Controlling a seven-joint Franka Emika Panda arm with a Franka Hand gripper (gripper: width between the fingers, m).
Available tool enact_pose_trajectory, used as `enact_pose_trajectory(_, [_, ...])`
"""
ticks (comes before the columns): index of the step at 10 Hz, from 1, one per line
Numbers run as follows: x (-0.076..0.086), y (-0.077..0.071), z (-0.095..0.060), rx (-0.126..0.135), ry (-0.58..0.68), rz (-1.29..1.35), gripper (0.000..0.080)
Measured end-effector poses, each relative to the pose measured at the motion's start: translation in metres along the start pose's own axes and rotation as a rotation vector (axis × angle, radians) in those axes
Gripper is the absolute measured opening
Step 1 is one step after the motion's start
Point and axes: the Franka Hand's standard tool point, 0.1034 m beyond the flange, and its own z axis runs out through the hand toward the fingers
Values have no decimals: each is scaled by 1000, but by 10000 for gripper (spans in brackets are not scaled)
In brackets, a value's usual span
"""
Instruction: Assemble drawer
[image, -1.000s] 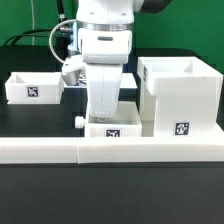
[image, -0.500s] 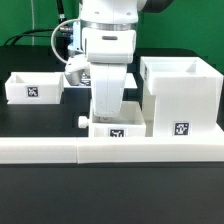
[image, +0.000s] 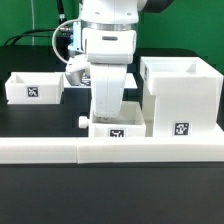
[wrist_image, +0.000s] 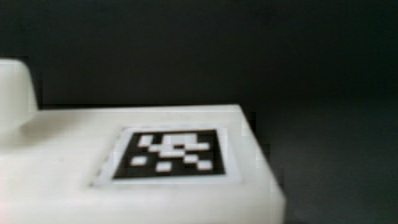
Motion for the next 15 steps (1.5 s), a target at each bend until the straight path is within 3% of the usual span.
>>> enact_pose_trajectory(2, [2,0,-1,6,-1,-2,41])
enact_pose_trajectory(4, [1,0,-4,30,-4,1,41])
enact_pose_trajectory(11, [1,-1,-2,33,-4,6,41])
enact_pose_trajectory(15, [2,-3,0,19,-2,8,41])
